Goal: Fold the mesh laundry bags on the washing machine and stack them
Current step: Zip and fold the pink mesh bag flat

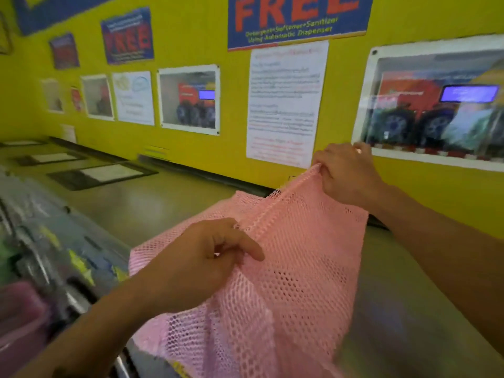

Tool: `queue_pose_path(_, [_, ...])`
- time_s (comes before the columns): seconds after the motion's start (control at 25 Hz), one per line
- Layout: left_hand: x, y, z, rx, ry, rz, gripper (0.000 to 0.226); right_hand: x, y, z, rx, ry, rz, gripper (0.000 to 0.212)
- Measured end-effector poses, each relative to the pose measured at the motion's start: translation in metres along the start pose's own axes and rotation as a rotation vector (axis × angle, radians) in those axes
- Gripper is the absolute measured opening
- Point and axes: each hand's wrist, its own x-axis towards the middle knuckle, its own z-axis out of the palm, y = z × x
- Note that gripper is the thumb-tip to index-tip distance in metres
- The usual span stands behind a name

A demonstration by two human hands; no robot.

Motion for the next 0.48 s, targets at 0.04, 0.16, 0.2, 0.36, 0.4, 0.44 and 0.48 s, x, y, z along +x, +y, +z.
queue_pose_path(0.04, [0.000, -0.011, -0.014, -0.036, -0.001, 0.009, 0.040, 0.015, -0.014, 0.007, -0.014, -0.015, -0.016, 0.042])
queue_pose_path(0.16, [0.009, -0.047, -0.058, -0.155, 0.014, -0.040, 0.029, 0.062, -0.056, 0.027, -0.064, -0.067, -0.058, 0.033])
queue_pose_path(0.2, [0.014, -0.061, -0.072, -0.149, 0.027, -0.083, 0.029, 0.077, -0.068, 0.037, -0.060, -0.094, -0.059, 0.029])
queue_pose_path(0.36, [0.033, -0.123, -0.106, 0.289, 0.118, -0.324, 0.025, 0.108, -0.114, 0.086, -0.054, -0.202, -0.037, 0.036])
queue_pose_path(0.4, [0.035, -0.131, -0.103, 0.436, 0.170, -0.355, 0.022, 0.109, -0.123, 0.094, -0.055, -0.225, -0.023, 0.041])
queue_pose_path(0.44, [0.036, -0.136, -0.094, 0.500, 0.222, -0.318, 0.020, 0.109, -0.131, 0.098, -0.030, -0.244, -0.009, 0.045])
queue_pose_path(0.48, [0.037, -0.136, -0.082, 0.501, 0.251, -0.233, 0.019, 0.107, -0.138, 0.098, 0.023, -0.262, 0.006, 0.044])
